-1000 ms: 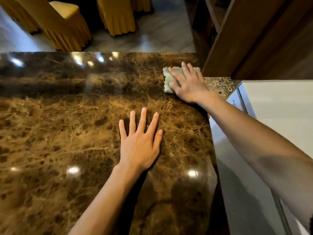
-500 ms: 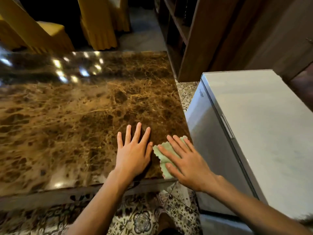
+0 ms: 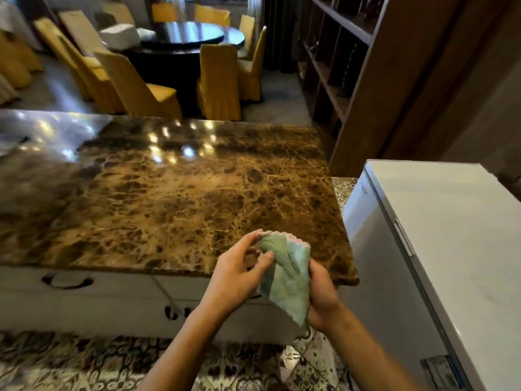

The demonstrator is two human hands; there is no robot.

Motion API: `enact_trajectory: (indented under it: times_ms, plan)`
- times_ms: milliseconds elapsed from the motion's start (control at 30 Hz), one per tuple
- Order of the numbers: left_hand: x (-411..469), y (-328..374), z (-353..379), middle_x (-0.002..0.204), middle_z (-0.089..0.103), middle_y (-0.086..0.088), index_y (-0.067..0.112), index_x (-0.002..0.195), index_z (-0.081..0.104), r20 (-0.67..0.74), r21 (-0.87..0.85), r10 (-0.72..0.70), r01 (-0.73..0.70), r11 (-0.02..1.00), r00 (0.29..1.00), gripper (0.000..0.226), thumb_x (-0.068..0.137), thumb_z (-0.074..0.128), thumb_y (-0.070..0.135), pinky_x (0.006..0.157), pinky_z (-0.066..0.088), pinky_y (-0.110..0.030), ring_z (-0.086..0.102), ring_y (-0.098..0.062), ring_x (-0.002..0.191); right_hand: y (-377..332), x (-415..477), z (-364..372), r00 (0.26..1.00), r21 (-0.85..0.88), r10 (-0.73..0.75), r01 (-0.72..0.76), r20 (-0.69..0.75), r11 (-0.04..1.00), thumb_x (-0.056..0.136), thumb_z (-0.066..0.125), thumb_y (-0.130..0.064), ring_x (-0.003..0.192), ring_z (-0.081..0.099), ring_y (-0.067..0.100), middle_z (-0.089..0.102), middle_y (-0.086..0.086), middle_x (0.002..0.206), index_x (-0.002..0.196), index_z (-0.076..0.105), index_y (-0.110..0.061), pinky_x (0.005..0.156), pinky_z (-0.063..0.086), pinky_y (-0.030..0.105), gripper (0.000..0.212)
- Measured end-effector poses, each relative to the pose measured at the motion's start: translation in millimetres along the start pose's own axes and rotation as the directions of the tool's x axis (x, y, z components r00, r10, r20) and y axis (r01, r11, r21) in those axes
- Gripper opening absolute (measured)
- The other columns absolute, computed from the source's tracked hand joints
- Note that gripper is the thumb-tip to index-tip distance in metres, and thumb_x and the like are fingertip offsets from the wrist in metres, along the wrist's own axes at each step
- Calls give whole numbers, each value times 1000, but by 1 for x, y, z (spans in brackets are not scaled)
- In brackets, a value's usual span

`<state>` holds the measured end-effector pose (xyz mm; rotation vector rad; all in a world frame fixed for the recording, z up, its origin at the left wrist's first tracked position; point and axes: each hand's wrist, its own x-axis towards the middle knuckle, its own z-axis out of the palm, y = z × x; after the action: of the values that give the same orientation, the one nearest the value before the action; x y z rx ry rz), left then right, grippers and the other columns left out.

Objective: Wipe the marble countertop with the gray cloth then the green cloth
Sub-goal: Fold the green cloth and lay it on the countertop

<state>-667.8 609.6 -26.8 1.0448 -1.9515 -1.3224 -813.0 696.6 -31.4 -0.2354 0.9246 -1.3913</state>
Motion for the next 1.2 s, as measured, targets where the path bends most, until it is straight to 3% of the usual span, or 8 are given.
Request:
enact_trajectory:
  times_ms: [100, 267, 400, 500, 633, 833, 1000, 1200]
  plan:
    - [-8, 1, -37, 102, 73, 19, 36, 113, 67, -148, -44, -56, 50, 998, 987, 23, 91, 72, 33, 80, 52, -12, 65, 10, 96, 15, 13, 39, 988, 41, 83, -89, 131, 995, 107, 29, -54, 131, 57, 39, 55, 26, 145, 135, 63, -5, 103, 51, 49, 66]
    - [-17, -19, -107, 98, 76, 10, 27, 103, 72, -331, -152, -179, 134, 979, 926, 12, 94, 70, 33, 84, 61, -36, 72, -3, 93, 36, 51, 103, 928, -33, 181, -180, 327, 983, 92, 42, -73, 144, 41, 39, 43, 26, 155, 149, 48, -7, 120, 30, 53, 88]
    - [-17, -32, -165, 96, 77, 5, 22, 100, 74, -462, -217, -191, 98, 971, 866, 8, 96, 68, 23, 81, 62, -41, 74, -12, 92, 49, 88, 155, 863, -146, 215, -166, 457, 975, 74, 75, -70, 137, 50, 38, 51, 25, 149, 144, 56, -11, 113, 42, 52, 94]
    - [-8, -36, -212, 93, 77, 6, 18, 99, 73, -574, -224, -157, 31, 974, 804, 8, 96, 66, 15, 75, 59, -27, 73, -10, 88, 53, 123, 195, 863, -316, 209, -61, 460, 947, 72, 85, -55, 122, 64, 35, 65, 20, 135, 132, 68, -15, 96, 57, 45, 74]
    - [17, -44, -278, 94, 77, 3, 16, 100, 74, -674, -194, -123, -14, 981, 729, 9, 94, 68, 15, 77, 56, -24, 73, -12, 90, 57, 173, 255, 867, -500, 116, 167, 485, 850, 92, 61, -26, 107, 73, 24, 77, 7, 115, 124, 65, -10, 82, 60, 28, 36]
    - [47, -58, -358, 92, 78, -4, 12, 101, 73, -764, -275, -167, -80, 958, 623, 10, 96, 65, 13, 70, 56, -23, 73, -14, 85, 69, 248, 326, 841, -512, -3, 333, 542, 792, 95, 62, -28, 114, 69, 32, 75, 9, 118, 118, 72, -11, 101, 54, 48, 31]
    - [53, -75, -405, 82, 76, -4, 11, 97, 73, -803, -323, -218, -98, 941, 554, 10, 96, 64, 14, 65, 55, -24, 68, -12, 75, 77, 287, 372, 793, -520, 5, 394, 609, 758, 94, 61, -22, 108, 72, 20, 77, 4, 115, 118, 72, -10, 91, 58, 31, 29]
    - [43, -113, -474, 96, 76, -16, 10, 101, 73, -779, -413, -331, -38, 910, 532, 15, 98, 63, 20, 79, 56, -43, 69, -25, 86, 112, 329, 433, 739, -541, 125, 355, 662, 763, 92, 64, -23, 107, 72, 20, 77, 4, 114, 120, 72, -10, 90, 59, 32, 32]
